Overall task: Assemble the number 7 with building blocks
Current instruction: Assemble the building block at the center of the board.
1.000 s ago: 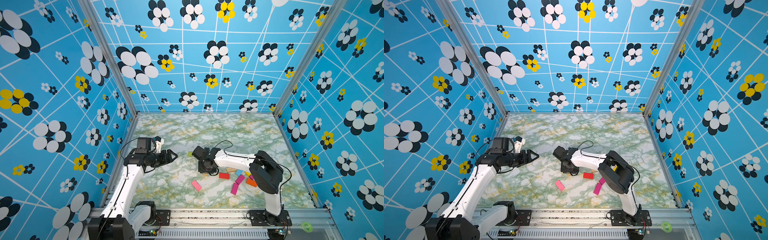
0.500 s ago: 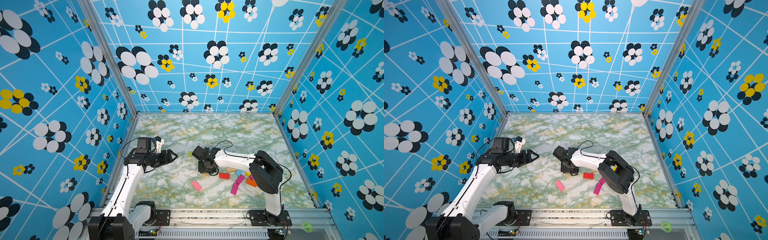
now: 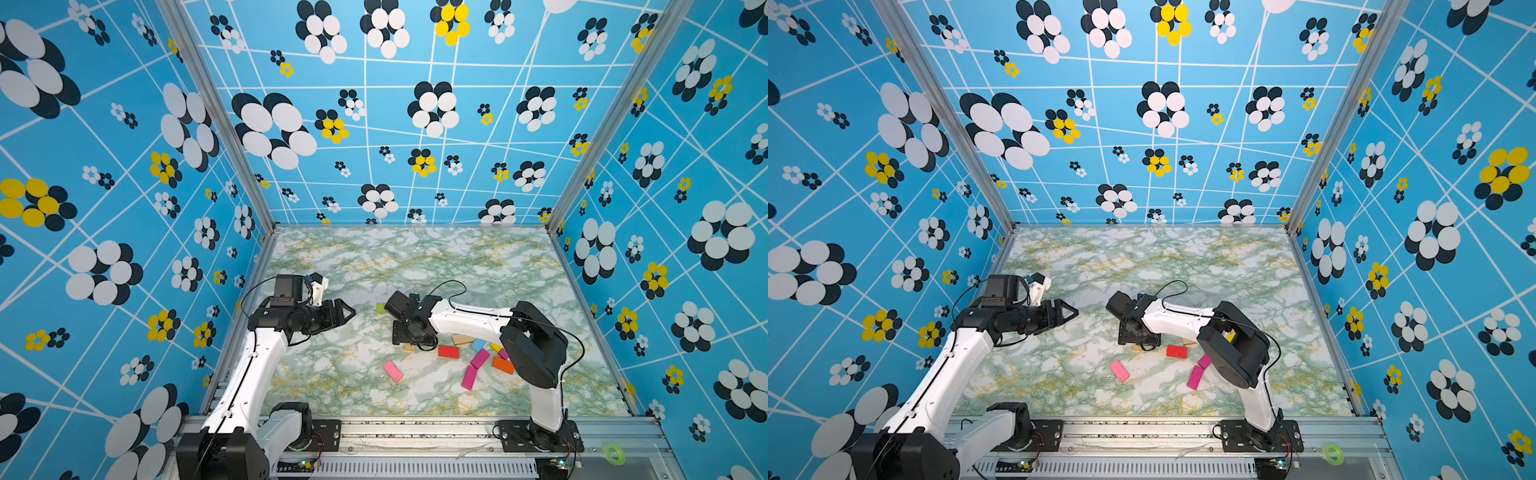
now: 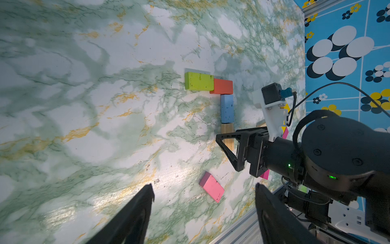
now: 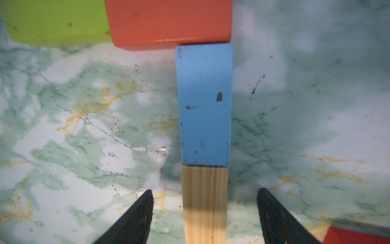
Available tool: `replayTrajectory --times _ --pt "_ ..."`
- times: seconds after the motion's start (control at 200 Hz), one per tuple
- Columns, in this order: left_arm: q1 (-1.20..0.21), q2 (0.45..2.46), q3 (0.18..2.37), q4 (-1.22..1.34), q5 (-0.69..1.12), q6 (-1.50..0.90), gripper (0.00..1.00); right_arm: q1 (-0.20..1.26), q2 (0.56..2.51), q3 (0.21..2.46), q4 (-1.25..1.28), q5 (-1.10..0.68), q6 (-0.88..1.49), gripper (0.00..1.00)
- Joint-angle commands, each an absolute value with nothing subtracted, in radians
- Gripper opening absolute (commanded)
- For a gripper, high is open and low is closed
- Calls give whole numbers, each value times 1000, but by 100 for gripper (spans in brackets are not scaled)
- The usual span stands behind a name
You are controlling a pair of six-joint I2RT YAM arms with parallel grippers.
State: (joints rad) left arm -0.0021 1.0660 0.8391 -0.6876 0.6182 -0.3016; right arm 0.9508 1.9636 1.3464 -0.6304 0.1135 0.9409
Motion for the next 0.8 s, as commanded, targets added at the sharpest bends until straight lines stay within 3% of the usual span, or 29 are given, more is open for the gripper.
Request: replayTrajectory --times 0.0,0.285,0.795 --pt "-11 1074 827 -686 636 -284 79 974 1847 1299 -630 116 999 81" --pt "-13 1062 827 -689 623 -285 79 1068 1694 1202 -513 85 1090 88" --pt "-21 1066 828 -693 611 -283 79 1066 1823 1194 -417 -34 1090 89"
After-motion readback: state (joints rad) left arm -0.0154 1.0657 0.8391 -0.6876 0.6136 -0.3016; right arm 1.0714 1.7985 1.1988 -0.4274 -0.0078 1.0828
